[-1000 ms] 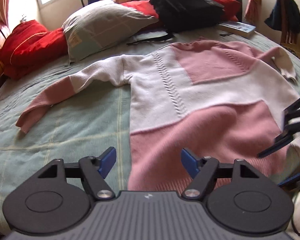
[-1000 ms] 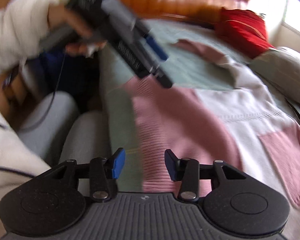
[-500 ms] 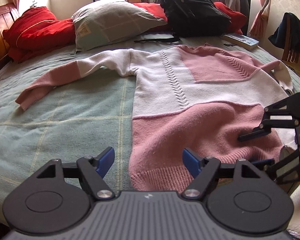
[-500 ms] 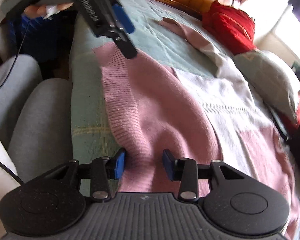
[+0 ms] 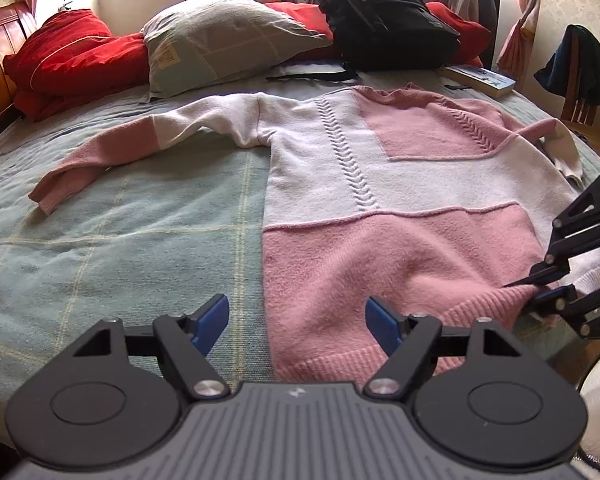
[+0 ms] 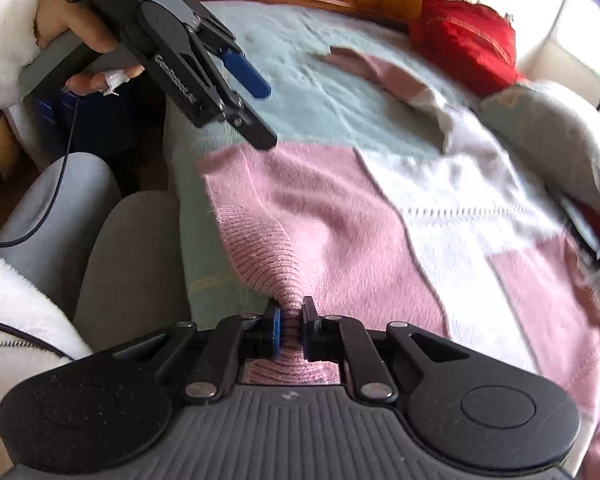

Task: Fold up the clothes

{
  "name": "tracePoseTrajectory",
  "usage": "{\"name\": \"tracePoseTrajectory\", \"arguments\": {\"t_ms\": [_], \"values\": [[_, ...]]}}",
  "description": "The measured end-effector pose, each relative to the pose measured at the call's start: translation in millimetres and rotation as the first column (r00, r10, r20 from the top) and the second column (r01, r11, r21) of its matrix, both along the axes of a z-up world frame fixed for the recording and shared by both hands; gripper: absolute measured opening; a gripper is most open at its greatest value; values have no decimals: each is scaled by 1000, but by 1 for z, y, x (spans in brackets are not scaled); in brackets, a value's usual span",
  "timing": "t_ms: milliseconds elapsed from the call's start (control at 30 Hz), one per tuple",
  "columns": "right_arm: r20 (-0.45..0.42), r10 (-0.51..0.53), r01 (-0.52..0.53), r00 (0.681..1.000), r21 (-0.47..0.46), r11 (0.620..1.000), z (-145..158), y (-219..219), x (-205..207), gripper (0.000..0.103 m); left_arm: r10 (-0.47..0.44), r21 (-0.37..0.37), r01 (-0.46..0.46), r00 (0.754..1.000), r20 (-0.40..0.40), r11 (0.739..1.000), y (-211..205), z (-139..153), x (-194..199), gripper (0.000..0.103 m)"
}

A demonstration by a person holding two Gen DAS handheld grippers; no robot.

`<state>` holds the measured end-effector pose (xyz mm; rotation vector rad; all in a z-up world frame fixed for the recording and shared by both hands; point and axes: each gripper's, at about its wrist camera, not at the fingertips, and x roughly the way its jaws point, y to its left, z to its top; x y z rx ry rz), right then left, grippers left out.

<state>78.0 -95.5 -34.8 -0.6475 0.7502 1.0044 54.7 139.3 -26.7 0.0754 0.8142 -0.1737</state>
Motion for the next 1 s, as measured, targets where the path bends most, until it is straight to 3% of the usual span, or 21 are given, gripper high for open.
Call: {"name": "tracePoseTrajectory", "arguments": {"t_ms": [100,267,433,600,667,767,800,900,1000], "values": [[-91,-29,32,995,35,999,0,-4,8,28,-4,-14,4,1000,-3,1000,1,0,4,77],[-133,-55,79,990,181,980,24,-22,10,39,-10,-38,9,1000,-9,999,1,-1,10,75],[-83,-251,264,964,209,942,32,-53,27,41,-114,-101,114,993,9,988,-21,0,29,74],[-81,-425,432,902,189,882,18,-82,48,43,-199,-105,194,979,-48,976,-53,-20,52,74],[-125,-456,471,881,154,868,0,-87,56,43,-164,-70,157,980,-111,985,-53,-34,56,74],[-178,-474,497,862,116,860,-21,-85,56,49,-130,-57,124,983,-127,991,-39,-44,41,77],[-182,-469,494,864,125,860,-23,-85,52,55,-115,-55,109,984,-138,993,-34,-44,34,77],[-257,-421,468,870,163,868,-14,-92,44,58,-88,-35,83,983,-162,996,-28,-36,21,77],[-295,-429,498,854,218,840,-2,-112,46,58,-72,18,76,985,-156,997,-39,-23,20,77]]}}
